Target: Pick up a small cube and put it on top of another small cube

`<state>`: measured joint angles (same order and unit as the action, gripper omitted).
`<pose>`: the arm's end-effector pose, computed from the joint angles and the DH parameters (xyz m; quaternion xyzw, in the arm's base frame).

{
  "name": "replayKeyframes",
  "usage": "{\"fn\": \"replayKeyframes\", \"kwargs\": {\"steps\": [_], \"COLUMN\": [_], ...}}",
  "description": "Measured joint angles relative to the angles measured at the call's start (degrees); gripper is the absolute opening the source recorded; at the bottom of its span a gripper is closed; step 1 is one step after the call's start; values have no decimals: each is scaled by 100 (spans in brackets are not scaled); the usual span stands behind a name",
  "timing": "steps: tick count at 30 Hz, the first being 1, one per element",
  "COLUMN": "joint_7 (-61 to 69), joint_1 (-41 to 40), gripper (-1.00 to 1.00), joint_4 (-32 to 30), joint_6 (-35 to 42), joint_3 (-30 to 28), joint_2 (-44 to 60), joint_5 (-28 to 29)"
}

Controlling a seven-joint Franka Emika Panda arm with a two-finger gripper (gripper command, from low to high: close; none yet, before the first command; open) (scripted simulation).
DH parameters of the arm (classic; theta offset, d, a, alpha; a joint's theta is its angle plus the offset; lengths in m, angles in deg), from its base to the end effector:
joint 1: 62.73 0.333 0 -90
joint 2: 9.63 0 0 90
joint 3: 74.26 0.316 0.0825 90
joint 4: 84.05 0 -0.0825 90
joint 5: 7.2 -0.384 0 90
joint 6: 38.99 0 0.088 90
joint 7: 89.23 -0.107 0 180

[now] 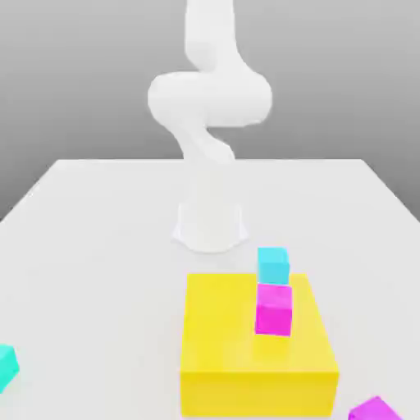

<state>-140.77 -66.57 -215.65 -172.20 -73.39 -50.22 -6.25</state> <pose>0.3791 -0.0179 0.6822 -0.8308 0.4244 -0.3334 0.1362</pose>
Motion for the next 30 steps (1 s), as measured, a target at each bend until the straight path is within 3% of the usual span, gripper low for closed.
{"fn": "replayKeyframes", "kwargs": {"steps": [9, 17, 23, 30], "joint_7": [-2151, -3869, -4875, -5573], "joint_1": [-1139, -1897, -2388, -2828], "gripper": [0, 0, 0, 0], "joint_4": [70, 128, 162, 229], "joint_6": [-512, -969, -1336, -1815], "joint_3": [62, -221, -454, -637], "joint_2": [1913, 3572, 4800, 6219], "joint_5": [454, 624, 350, -478]}}
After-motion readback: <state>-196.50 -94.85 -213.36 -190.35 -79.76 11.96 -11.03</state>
